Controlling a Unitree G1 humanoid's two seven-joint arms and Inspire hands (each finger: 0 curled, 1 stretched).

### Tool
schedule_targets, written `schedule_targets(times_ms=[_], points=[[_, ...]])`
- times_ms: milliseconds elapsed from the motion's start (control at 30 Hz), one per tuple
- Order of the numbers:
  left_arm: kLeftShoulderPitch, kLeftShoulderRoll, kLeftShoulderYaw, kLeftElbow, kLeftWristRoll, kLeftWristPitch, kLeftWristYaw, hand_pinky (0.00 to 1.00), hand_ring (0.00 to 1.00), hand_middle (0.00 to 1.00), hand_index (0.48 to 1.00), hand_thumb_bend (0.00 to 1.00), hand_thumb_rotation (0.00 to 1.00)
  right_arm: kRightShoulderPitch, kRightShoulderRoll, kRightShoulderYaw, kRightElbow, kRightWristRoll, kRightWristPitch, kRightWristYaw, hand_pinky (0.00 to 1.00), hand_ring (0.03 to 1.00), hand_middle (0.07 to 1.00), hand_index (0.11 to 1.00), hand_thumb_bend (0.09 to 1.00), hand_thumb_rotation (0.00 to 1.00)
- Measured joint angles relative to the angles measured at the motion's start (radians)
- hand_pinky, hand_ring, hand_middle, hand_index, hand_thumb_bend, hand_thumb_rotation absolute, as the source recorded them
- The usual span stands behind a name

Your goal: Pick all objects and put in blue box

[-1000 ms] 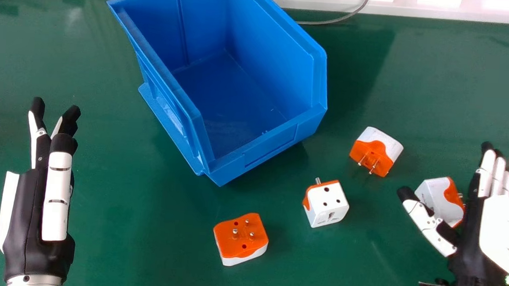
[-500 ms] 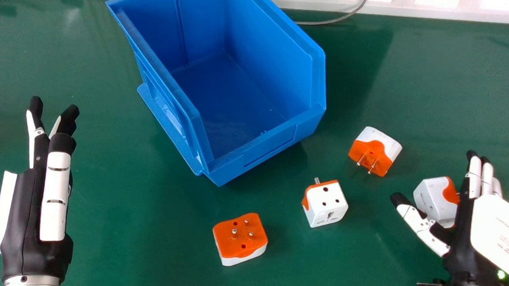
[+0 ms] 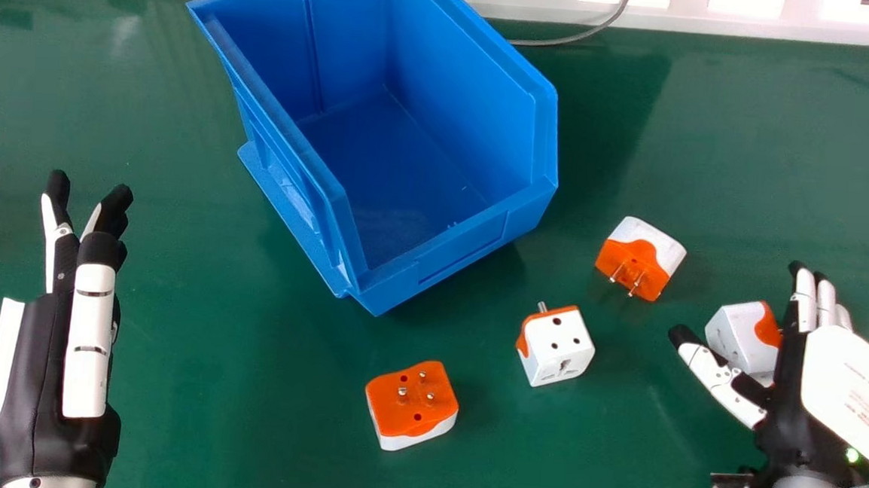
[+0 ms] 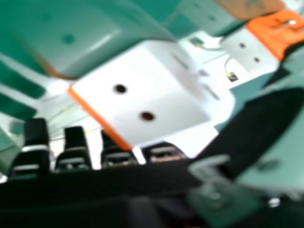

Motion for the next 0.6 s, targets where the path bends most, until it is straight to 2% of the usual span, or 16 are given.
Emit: schedule_targets(times_ms=[67, 200, 267, 367, 433, 600], points=[[0.0, 0.0, 0.0, -0.003, -0.003, 0.001, -0.004, 1.0, 0.97, 0.95, 0.978, 0.47, 1.0, -0.003, -0.002, 0.0, 0.005, 0.001, 0.001, 0.001, 0.82, 0.929, 0.954, 0.933, 0.436, 0.72], [0.001, 0.003, 0.002, -0.005, -0.005, 0.004, -0.004, 1.0, 0.97, 0.95, 0.983, 0.48, 1.0, -0.003, -0.01, 0.0, 0.003, 0.001, 0.005, 0.014, 0.83, 0.939, 0.965, 0.943, 0.4, 0.7], [0.001, 0.003, 0.003, -0.005, -0.006, 0.005, -0.005, 1.0, 0.97, 0.95, 0.98, 0.48, 1.0, -0.004, -0.014, -0.004, -0.002, 0.002, 0.009, 0.026, 0.83, 0.934, 0.962, 0.938, 0.383, 0.63], [0.001, 0.003, 0.002, -0.009, -0.005, 0.009, -0.005, 1.0, 0.97, 0.95, 0.98, 0.47, 1.0, -0.004, -0.014, -0.005, -0.026, 0.002, 0.042, 0.053, 0.84, 0.944, 0.973, 0.948, 0.357, 0.6], [0.001, 0.004, 0.003, -0.01, -0.006, 0.009, -0.006, 1.0, 0.98, 0.95, 0.982, 0.47, 1.0, -0.003, -0.015, -0.008, -0.041, 0.002, 0.055, 0.068, 0.83, 0.937, 0.966, 0.94, 0.359, 0.55], [0.0, 0.003, 0.002, -0.013, -0.01, 0.02, -0.006, 1.0, 0.98, 0.95, 0.982, 0.48, 0.99, 0.013, -0.022, -0.008, -0.103, 0.0, 0.105, 0.12, 0.84, 0.941, 0.969, 0.948, 0.356, 0.53]])
